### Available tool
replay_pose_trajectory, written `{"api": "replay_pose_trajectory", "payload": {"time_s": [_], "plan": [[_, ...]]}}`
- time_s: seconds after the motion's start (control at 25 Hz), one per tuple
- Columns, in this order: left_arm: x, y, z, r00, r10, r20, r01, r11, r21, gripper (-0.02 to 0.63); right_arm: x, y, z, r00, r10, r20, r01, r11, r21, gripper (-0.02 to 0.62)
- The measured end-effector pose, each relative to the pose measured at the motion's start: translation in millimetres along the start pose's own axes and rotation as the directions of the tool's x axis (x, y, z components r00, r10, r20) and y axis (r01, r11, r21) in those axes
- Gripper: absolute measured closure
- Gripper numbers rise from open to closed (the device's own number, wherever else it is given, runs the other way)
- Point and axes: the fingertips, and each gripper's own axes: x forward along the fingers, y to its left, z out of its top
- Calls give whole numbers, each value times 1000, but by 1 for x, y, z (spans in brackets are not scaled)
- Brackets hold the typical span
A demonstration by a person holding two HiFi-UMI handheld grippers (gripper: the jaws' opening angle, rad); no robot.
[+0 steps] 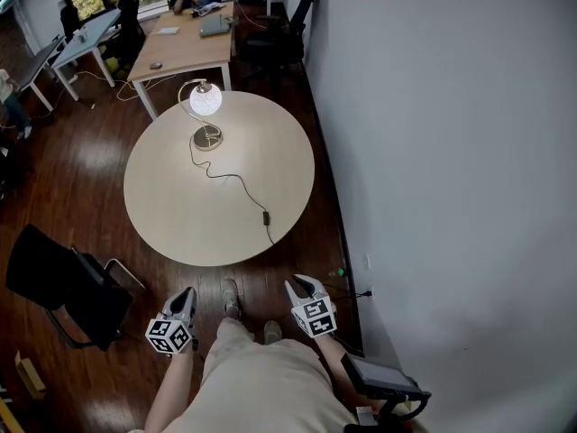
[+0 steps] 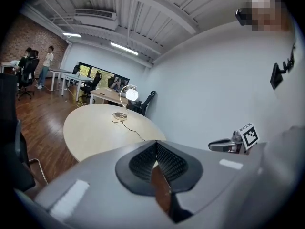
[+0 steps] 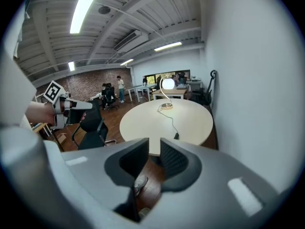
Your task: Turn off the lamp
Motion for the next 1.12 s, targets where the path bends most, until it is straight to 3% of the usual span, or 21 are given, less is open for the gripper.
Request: {"api": "replay_pose_trajectory", "payload": {"time_s": [0.36,0.64,1.04,1.12], "plan": [[78,16,46,985,-144,-97,151,986,70,605,61,-26,47,996,-80,-33,80,996,26,538],[112,55,66,963,-220,-158,231,972,54,606,103,-29,78,987,-146,-67,148,988,32,538],[153,102,90,941,-293,-171,302,953,30,606,143,-28,77,964,-204,-170,208,978,8,531],[164,104,96,937,-301,-178,311,950,32,606,153,-32,81,960,-206,-188,205,978,-22,500]]}}
